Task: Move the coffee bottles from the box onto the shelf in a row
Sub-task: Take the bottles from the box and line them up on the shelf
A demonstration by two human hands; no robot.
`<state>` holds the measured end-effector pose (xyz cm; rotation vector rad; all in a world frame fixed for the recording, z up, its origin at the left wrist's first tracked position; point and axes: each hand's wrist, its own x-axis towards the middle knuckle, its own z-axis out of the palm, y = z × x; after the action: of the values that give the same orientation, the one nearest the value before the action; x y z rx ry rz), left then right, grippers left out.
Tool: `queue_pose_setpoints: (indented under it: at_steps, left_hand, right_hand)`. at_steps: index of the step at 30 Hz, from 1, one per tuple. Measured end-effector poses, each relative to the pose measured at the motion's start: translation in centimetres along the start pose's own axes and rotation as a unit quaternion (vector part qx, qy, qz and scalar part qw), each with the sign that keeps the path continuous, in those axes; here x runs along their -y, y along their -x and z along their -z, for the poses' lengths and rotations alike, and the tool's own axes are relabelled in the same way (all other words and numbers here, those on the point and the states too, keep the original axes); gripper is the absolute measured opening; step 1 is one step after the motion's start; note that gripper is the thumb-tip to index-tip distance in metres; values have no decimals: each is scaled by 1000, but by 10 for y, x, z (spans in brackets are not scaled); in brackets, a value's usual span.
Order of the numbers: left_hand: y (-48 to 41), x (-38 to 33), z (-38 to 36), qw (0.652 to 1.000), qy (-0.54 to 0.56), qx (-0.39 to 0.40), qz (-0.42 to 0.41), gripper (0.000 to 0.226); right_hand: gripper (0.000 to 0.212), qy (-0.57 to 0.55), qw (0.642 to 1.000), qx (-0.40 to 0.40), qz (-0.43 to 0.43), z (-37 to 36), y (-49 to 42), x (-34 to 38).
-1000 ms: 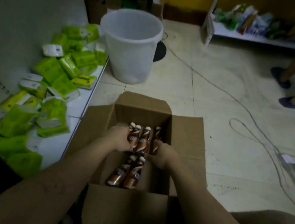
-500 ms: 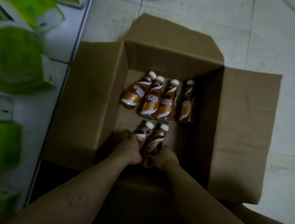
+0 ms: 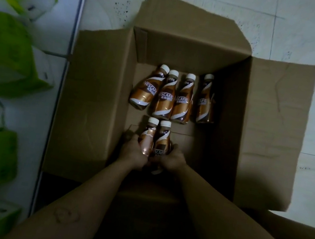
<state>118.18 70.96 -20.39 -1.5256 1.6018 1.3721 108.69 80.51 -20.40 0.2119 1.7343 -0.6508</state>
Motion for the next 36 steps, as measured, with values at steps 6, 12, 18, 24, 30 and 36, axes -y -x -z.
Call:
queue_pose_setpoints:
  at_steps: [6,12,18,24,30,36]
  left_hand:
    - [46,-30,23,992,89,29,-84,94]
    - [117,-71,70,977,86,-3,-196,96]
    - [210,-89,120,947,72,-73,-305,94]
    - [322,-101,176,883,110,-181,-418,92]
    - [436,-93,233,800,106,-310,-502,96]
    - [526,-58,282,747,74,-426,-505,86]
  right_hand:
    - [59,-88,988,21,127,32,50,13]
    - [56,-52,971,83,219,60,122,56]
    - [64,9,927,12,374,68,216,87]
    - [70,81,844,-65,526,64,329,140]
    - [71,82,752,-60,651,40,445,177]
    - [69,74,686,-20,723,-5,531,196]
